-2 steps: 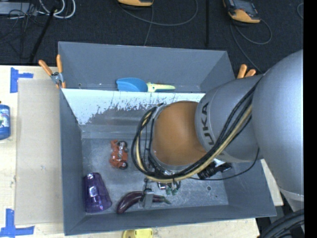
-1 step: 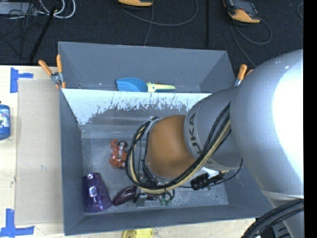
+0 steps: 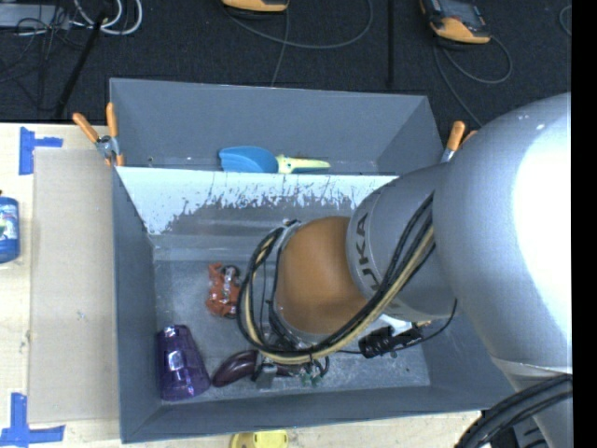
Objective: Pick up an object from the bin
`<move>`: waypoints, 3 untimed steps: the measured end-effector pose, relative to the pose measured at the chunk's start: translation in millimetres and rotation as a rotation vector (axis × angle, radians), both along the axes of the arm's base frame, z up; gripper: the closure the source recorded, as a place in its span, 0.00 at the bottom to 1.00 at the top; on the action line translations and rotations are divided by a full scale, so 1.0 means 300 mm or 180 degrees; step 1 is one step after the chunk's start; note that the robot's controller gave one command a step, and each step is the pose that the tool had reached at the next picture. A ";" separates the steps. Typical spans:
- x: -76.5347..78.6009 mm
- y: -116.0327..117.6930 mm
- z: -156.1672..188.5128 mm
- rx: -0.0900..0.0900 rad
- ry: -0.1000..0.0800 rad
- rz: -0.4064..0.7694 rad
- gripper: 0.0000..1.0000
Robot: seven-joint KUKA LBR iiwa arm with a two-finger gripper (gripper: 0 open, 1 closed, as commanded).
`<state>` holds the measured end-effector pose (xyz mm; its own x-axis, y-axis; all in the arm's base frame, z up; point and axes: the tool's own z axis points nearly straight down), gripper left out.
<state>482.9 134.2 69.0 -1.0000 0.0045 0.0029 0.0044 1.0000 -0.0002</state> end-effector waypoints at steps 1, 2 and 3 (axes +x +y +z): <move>-0.023 0.024 0.000 -0.0001 0.0002 -0.0005 1.00; -0.018 0.013 0.162 -0.0005 0.0019 0.0003 1.00; -0.004 0.028 0.274 0.0005 -0.0024 0.0032 1.00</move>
Offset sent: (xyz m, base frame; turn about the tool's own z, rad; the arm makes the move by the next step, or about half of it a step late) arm 0.0043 -0.0045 0.1399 -0.0080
